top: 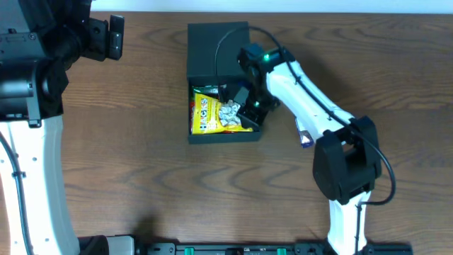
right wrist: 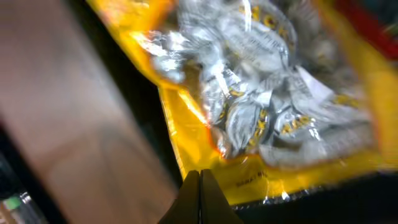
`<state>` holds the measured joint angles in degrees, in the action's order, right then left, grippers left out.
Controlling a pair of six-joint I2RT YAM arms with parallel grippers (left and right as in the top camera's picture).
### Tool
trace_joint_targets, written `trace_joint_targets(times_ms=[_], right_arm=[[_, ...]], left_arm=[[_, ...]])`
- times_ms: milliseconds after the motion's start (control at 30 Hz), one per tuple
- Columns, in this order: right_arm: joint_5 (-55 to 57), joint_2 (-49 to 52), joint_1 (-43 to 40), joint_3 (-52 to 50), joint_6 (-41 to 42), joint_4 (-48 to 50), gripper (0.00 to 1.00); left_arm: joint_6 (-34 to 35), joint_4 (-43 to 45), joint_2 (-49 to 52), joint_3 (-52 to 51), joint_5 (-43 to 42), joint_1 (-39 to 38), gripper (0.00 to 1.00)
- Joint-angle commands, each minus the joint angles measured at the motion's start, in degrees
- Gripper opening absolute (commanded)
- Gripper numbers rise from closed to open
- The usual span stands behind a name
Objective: Pack container
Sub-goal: 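Push the yellow Hacks bag down into the box with the right gripper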
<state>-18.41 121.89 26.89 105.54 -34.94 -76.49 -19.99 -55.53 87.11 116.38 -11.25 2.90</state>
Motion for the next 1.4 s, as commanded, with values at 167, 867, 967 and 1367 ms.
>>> trace_joint_targets(times_ms=[167,867,967,1367], right_arm=[[-14.1,-0.3,-0.5,13.0,-7.2,1.1,0.01],[-16.2,0.7,0.0,-10.7,5.2,29.3,0.01],[-16.3,0.7,0.0,-10.6,6.2,29.6,0.01],[-20.7,1.5,0.7,-3.7,6.6,27.3,0.01]], left_arm=[[-1.0,-0.1,-0.1,1.4,-0.4,0.2,0.95],[-1.0,-0.1,-0.1,1.4,-0.4,0.2,0.95],[-1.0,-0.1,-0.1,1.4,-0.4,0.2,0.95],[-1.0,-0.1,-0.1,1.4,-0.5,0.2,0.95]])
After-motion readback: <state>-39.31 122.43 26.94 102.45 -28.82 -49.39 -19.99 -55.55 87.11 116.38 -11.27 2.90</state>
